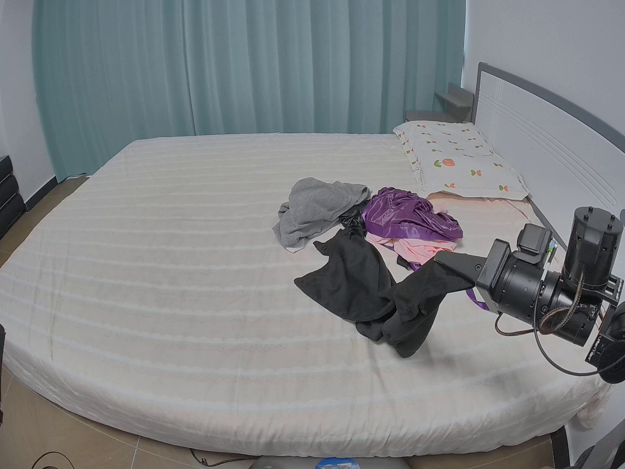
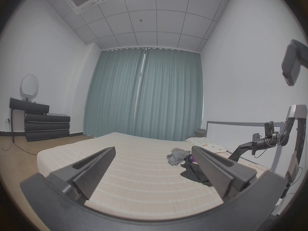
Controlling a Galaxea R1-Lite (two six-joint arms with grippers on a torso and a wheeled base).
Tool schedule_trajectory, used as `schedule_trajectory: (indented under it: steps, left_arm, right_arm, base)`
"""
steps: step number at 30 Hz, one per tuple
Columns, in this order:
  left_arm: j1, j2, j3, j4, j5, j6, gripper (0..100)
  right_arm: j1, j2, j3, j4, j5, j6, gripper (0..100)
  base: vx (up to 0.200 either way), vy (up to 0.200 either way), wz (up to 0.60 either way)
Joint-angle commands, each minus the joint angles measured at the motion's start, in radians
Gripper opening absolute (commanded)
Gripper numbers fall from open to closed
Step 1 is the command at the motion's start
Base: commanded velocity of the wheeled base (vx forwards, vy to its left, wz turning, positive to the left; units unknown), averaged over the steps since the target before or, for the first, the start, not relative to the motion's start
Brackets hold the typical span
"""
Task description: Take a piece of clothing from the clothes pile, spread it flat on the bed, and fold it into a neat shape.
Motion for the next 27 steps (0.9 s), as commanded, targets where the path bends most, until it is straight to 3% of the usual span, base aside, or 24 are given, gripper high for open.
schedule_trajectory:
  steps: [1, 9, 16, 24, 27]
  left_arm:
    - [-0.028, 0.268, 0.016, -0.019, -0.068, -0.015, 100]
    - [-0.046, 0.452, 0.073, -0.019, -0.179, -0.012, 100]
    - [-0.131, 0.673, 0.067, -0.042, -0.225, -0.015, 100]
    - [-0.272, 1.055, 0.054, -0.311, -0.213, -0.024, 100]
    - [-0.313, 1.199, 0.031, -0.418, -0.206, -0.078, 100]
  right_arm:
    - [-0.005, 0.025, 0.015, -0.042, -0.002, 0.002, 0]
    - [-0.01, -0.004, 0.027, -0.042, -0.014, 0.002, 0]
    - [-0.003, -0.063, 0.049, -0.037, -0.009, -0.006, 0]
    - [0.0, -0.106, 0.036, -0.04, -0.015, -0.009, 0]
    - [0.003, -0.138, 0.035, -0.04, -0.002, -0.018, 0]
  base:
    - [0.0, 0.0, 0.0]
    - [0.0, 0.0, 0.0]
    - [0.0, 0.0, 0.0]
    - [0.0, 0.0, 0.0]
    - [0.0, 0.0, 0.0]
